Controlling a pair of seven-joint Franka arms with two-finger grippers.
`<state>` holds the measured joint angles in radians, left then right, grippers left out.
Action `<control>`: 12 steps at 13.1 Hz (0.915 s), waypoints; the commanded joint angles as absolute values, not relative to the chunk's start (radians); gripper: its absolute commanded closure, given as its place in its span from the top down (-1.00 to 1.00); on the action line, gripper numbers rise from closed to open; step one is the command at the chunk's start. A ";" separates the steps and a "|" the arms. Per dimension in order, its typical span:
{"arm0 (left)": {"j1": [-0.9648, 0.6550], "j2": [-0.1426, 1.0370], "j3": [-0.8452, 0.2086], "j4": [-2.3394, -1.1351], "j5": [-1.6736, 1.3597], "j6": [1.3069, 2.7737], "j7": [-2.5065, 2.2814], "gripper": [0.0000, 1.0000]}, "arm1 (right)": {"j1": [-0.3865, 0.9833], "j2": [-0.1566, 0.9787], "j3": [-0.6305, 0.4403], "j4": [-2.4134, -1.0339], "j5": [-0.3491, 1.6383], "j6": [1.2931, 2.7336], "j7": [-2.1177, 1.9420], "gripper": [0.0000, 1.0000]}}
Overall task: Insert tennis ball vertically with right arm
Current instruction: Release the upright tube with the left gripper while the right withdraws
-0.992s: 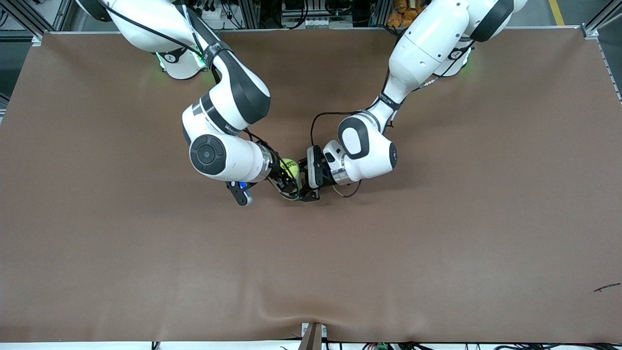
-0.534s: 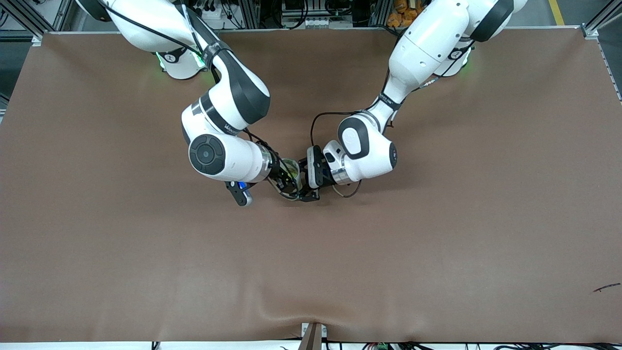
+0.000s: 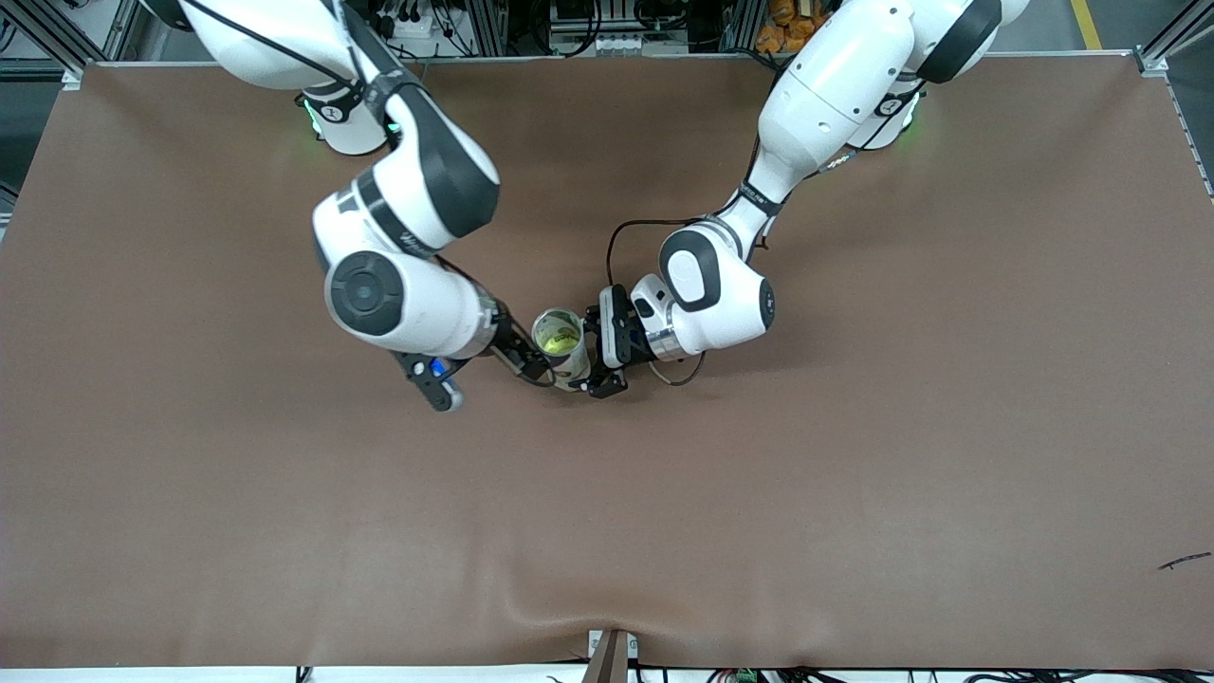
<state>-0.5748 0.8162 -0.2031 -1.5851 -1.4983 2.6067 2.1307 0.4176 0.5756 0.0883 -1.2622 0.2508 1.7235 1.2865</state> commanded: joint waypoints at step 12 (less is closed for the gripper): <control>-0.540 0.721 -0.204 -1.692 -1.511 2.608 2.140 1.00 | 0.112 0.198 0.013 -1.626 0.147 1.588 0.394 1.00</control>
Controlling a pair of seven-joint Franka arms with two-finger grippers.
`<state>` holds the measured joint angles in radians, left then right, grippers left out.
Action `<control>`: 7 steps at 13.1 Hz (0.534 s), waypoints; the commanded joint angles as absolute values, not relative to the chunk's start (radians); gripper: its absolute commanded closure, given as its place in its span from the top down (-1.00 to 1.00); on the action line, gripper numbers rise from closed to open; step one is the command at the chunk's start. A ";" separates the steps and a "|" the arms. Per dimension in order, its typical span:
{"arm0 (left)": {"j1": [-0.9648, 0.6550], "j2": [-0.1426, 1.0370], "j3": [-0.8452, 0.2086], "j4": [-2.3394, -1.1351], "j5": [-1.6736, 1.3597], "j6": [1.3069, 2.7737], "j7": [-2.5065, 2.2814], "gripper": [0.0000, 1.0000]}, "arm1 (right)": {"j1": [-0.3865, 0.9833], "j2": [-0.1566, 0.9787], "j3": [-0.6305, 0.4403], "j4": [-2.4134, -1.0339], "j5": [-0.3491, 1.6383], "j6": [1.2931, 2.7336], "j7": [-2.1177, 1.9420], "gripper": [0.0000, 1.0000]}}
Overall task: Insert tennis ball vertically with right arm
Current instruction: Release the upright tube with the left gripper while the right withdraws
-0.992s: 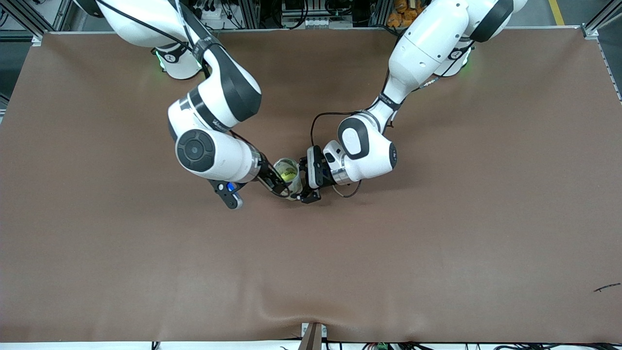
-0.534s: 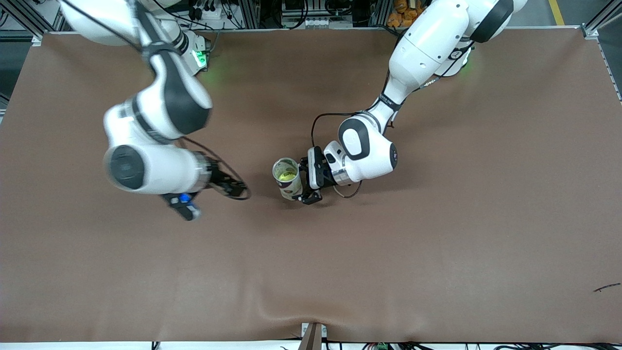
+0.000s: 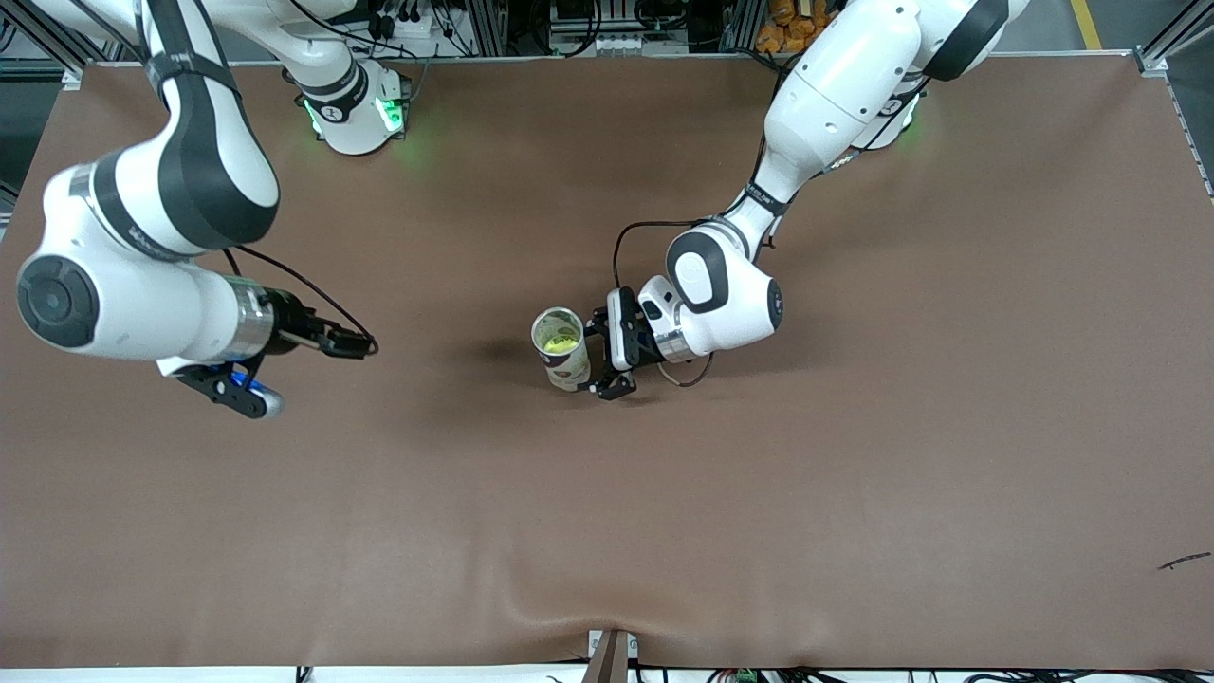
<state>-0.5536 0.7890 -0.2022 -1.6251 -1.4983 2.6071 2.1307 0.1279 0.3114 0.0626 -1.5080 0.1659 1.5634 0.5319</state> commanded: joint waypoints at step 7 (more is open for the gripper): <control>-0.496 0.628 -0.204 -1.816 -1.508 2.554 2.112 1.00 | -0.001 0.074 -0.098 -1.638 0.088 1.577 -0.138 1.00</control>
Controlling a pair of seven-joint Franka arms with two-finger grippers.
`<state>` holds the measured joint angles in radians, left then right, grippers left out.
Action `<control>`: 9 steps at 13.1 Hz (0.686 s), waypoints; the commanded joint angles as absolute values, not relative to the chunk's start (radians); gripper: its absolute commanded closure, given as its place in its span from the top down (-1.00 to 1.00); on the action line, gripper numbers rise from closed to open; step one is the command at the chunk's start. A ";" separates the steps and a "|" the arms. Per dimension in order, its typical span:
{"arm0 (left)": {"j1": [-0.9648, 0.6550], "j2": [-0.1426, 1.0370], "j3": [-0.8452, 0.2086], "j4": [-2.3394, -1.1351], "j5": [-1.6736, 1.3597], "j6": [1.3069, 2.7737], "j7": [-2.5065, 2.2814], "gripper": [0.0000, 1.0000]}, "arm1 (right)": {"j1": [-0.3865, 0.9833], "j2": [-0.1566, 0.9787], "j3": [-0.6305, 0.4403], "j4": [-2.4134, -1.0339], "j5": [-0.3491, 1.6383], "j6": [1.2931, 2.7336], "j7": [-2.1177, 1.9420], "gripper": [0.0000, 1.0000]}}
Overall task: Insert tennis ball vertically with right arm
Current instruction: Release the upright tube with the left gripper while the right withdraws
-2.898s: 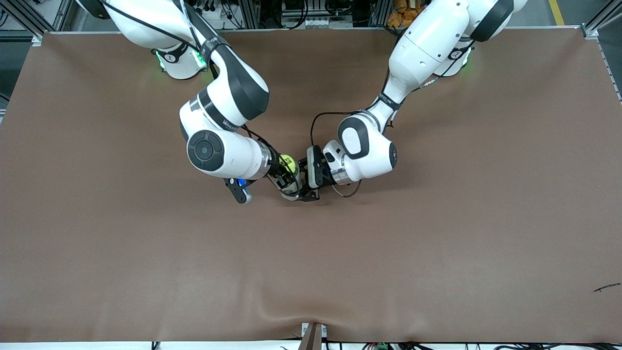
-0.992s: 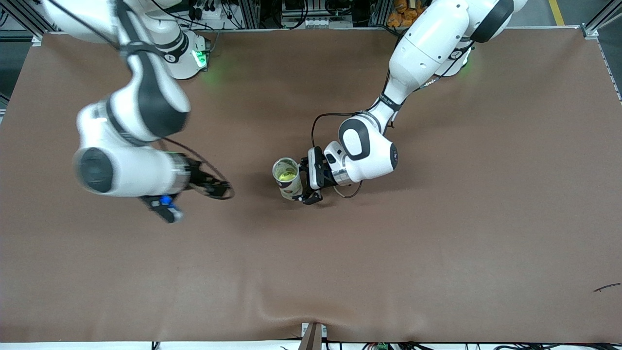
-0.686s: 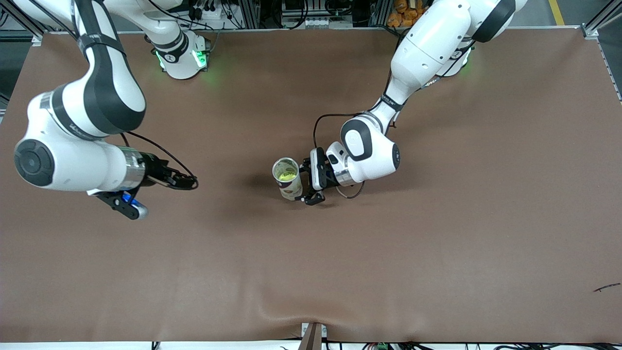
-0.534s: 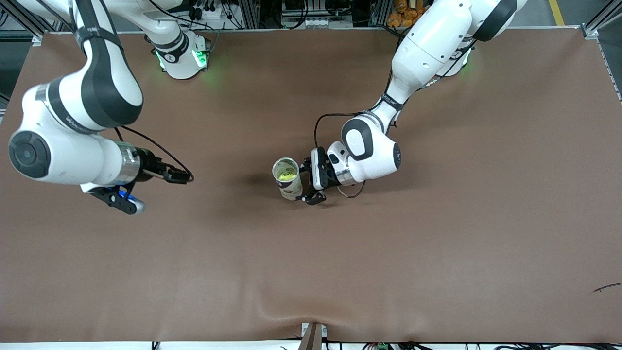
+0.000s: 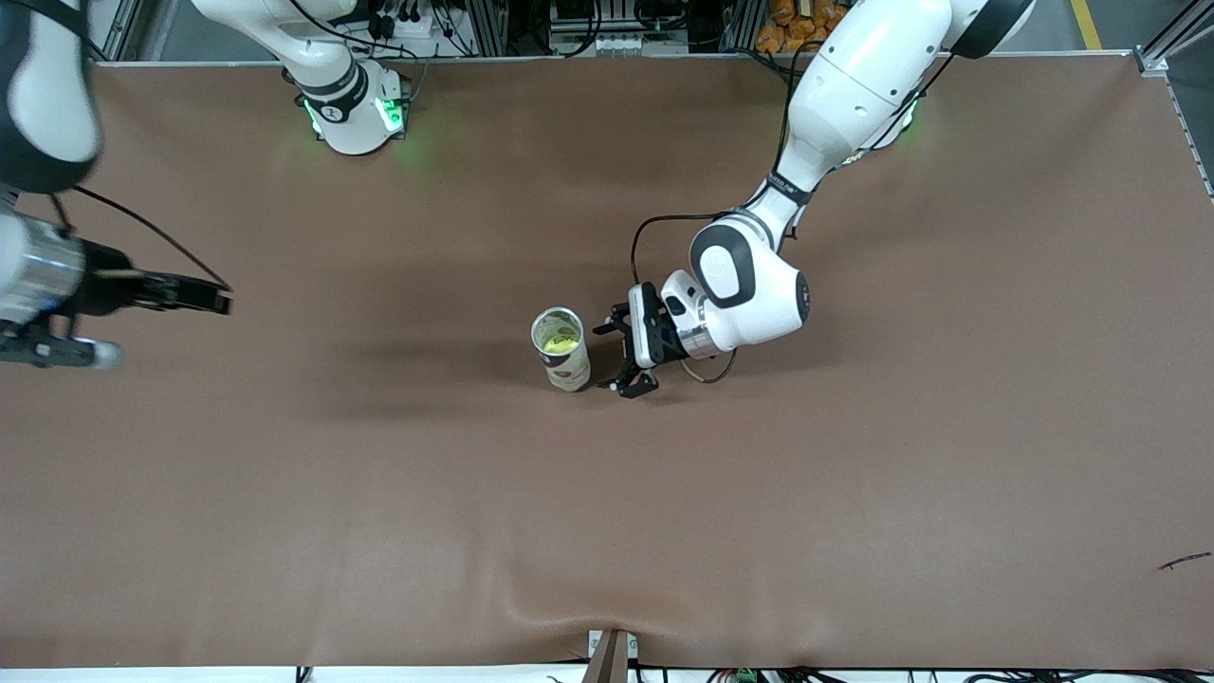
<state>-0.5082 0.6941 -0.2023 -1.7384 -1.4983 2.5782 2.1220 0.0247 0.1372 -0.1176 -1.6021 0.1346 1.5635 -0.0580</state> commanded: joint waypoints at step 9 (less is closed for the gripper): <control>-0.253 0.588 -0.201 -1.842 -1.070 2.263 1.925 1.00 | -0.049 0.034 -0.038 -1.488 -0.028 1.418 -0.066 1.00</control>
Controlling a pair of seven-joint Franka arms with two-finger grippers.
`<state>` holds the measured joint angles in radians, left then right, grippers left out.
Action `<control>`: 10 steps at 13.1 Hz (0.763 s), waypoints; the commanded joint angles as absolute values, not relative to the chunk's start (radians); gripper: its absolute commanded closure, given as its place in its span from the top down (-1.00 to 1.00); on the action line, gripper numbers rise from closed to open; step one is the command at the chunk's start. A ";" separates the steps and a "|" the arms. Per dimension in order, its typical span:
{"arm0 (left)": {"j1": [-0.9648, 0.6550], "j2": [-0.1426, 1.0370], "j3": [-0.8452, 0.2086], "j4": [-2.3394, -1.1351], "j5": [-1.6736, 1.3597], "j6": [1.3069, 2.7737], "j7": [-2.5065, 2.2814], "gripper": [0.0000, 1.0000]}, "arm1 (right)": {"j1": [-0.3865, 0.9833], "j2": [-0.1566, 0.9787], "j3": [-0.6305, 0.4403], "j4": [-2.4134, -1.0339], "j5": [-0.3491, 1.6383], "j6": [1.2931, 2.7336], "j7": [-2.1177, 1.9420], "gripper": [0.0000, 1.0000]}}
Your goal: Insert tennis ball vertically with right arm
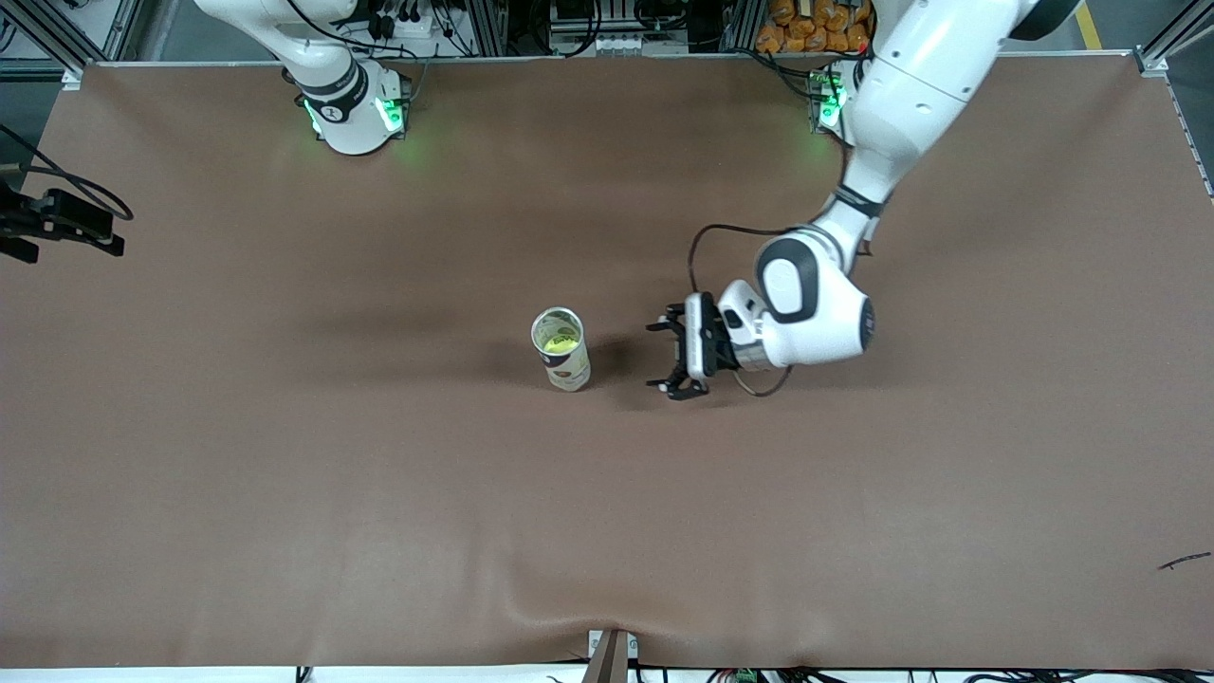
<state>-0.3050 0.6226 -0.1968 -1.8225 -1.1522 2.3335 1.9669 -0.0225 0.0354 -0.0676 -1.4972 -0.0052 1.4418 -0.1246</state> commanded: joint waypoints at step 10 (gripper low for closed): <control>-0.009 0.560 -0.195 -1.688 -0.482 1.847 1.372 1.00 | -0.028 0.005 -0.040 -1.491 -0.008 1.417 -0.005 1.00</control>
